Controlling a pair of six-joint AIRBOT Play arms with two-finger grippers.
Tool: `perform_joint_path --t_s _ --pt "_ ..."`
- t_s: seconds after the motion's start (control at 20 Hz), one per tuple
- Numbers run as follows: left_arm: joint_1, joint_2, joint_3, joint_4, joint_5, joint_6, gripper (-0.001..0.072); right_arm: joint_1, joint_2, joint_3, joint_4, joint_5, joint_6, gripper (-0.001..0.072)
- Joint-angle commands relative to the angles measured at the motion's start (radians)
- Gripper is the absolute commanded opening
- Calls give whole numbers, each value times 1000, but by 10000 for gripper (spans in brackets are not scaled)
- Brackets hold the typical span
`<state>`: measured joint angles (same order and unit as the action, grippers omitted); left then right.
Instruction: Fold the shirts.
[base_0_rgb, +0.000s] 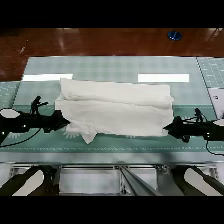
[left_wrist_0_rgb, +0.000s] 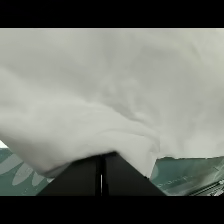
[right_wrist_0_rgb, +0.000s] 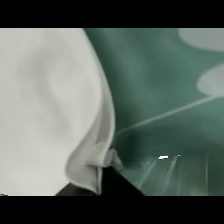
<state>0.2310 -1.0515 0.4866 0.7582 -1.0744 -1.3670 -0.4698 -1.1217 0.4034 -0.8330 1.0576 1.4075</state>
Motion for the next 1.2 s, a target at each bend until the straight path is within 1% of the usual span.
perform_joint_path --t_s 0.0,0.05,0.15,0.3,0.4,0.55,0.65,0.85,1.0,1.15 --pt "15 -1 41 0 -32 26 17 47 -39 56 39 -10 -75 30" --pt "25 -1 71 0 -48 34 17 47 -38 95 30 37 -103 30" --pt "52 0 155 0 -91 48 17 47 -14 169 8 98 -116 29" --pt "89 -5 306 0 -124 48 17 47 21 277 1 114 -111 29" --pt "76 -43 404 0 -121 47 17 48 4 354 16 103 -107 29" --pt "22 -187 563 0 -116 35 17 48 -89 478 69 94 -104 29" --pt "-21 -314 674 0 -116 19 17 56 -169 542 128 87 -124 29" --pt "-79 -565 884 1 -141 -44 17 113 -324 652 165 8 -124 29" --pt "-85 -689 961 1 -172 -69 17 124 -430 715 203 -17 -124 30" --pt "-78 -743 965 2 -144 -70 17 125 -489 736 208 -53 -124 30"
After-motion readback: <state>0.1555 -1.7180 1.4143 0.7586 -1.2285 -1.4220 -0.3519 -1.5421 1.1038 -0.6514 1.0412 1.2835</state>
